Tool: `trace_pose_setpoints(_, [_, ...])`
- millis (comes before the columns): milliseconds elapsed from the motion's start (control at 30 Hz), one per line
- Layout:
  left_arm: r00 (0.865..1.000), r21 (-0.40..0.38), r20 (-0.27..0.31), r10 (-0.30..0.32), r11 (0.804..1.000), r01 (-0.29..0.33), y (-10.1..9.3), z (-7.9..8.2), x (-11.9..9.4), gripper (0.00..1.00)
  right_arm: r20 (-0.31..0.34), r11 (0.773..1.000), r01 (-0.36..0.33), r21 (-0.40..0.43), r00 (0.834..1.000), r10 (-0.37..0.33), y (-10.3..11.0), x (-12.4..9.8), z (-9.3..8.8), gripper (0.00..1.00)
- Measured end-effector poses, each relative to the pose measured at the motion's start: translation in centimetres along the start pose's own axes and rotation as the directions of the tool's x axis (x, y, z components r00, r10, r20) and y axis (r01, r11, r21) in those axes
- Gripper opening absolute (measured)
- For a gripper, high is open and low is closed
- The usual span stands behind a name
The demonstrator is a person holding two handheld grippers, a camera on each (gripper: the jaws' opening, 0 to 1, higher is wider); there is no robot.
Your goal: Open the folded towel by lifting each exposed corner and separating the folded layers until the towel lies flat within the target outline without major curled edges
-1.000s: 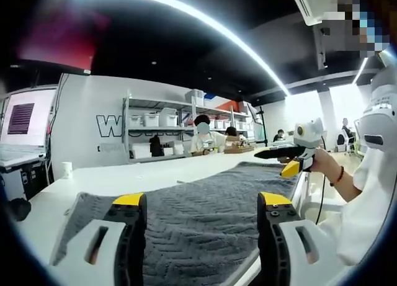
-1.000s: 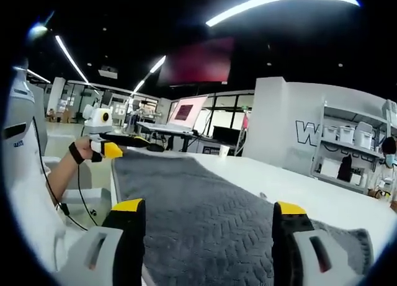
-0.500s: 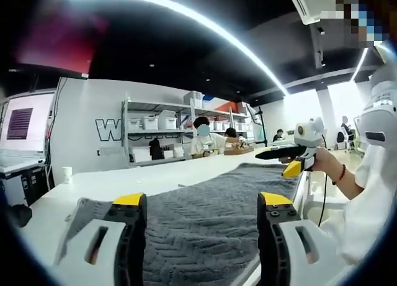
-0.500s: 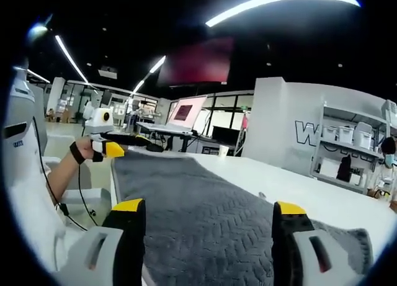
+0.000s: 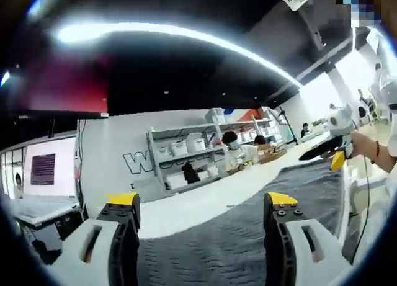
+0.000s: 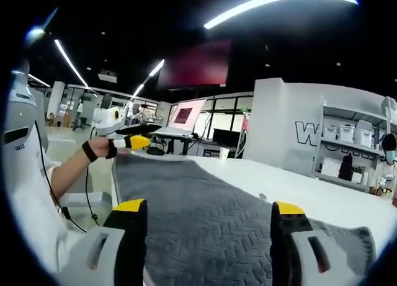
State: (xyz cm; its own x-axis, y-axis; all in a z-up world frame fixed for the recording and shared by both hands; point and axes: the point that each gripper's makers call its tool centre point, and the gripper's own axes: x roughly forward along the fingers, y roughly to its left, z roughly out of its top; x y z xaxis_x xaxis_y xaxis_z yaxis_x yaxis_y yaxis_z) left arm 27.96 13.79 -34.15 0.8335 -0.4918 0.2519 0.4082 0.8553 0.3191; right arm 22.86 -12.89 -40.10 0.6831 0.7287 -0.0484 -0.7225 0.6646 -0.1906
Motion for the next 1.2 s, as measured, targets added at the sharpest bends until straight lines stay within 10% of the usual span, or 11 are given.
trace_pose_setpoints(233, [0.983, 0.23, -0.135, 0.126, 0.969, -0.093, 6.3, -2.1, 2.8, 0.85, -0.007, 1.0, -0.01, 0.016, 1.0, 0.01, -0.2, 0.6, -0.2, 0.8])
trace_pose_setpoints(333, [0.962, 0.337, -0.177, 0.208, 0.931, -0.139, 9.7, -2.9, 4.6, 0.88, 0.002, 0.999, -0.019, 0.027, 1.0, 0.019, -0.3, 0.9, -0.1, 0.8])
trace_pose_setpoints(400, [0.924, 0.401, -0.28, 0.262, 0.906, -0.136, 12.2, -4.6, 5.8, 0.91, 0.006, 0.999, -0.021, 0.034, 1.0, 0.02, -0.3, 1.0, 0.0, 0.8])
trace_pose_setpoints(467, [0.929, 0.503, -0.25, 0.271, 0.856, -0.115, 14.1, -4.2, 7.4, 0.91, 0.009, 0.999, -0.015, 0.033, 1.0, 0.014, -0.4, 1.0, 0.1, 0.8])
trace_pose_setpoints(567, [0.901, 0.43, -0.358, 0.244, 0.9, -0.073, 15.5, -6.4, 8.4, 0.97, 0.001, 0.999, -0.011, 0.043, 1.0, 0.011, -0.5, 1.0, -0.2, 0.79])
trace_pose_setpoints(633, [0.911, 0.461, -0.346, 0.222, 0.886, -0.041, 16.5, -6.5, 9.6, 0.99, -0.001, 0.999, -0.007, 0.041, 1.0, 0.007, -0.6, 0.9, -0.2, 0.79])
trace_pose_setpoints(700, [0.887, 0.423, -0.415, 0.2, 0.906, -0.007, 17.6, -8.4, 10.1, 0.99, -0.001, 0.999, -0.003, 0.045, 1.0, 0.003, -0.8, 1.0, -0.1, 0.79])
trace_pose_setpoints(900, [0.888, 0.457, -0.421, 0.182, 0.889, 0.035, 20.4, -10.1, 11.3, 0.99, 0.0, 0.999, 0.004, 0.048, 1.0, -0.004, -1.1, 1.4, -0.2, 0.79])
trace_pose_setpoints(1133, [0.859, 0.426, -0.483, 0.168, 0.903, 0.063, 23.7, -12.4, 11.7, 0.99, -0.017, 0.998, 0.018, 0.057, 1.0, -0.017, -1.7, 2.5, -0.7, 0.79])
trace_pose_setpoints(1200, [0.841, 0.336, -0.527, 0.119, 0.939, 0.077, 24.1, -13.6, 11.6, 0.99, -0.023, 0.997, 0.017, 0.074, 1.0, -0.015, -1.9, 3.0, -0.8, 0.79])
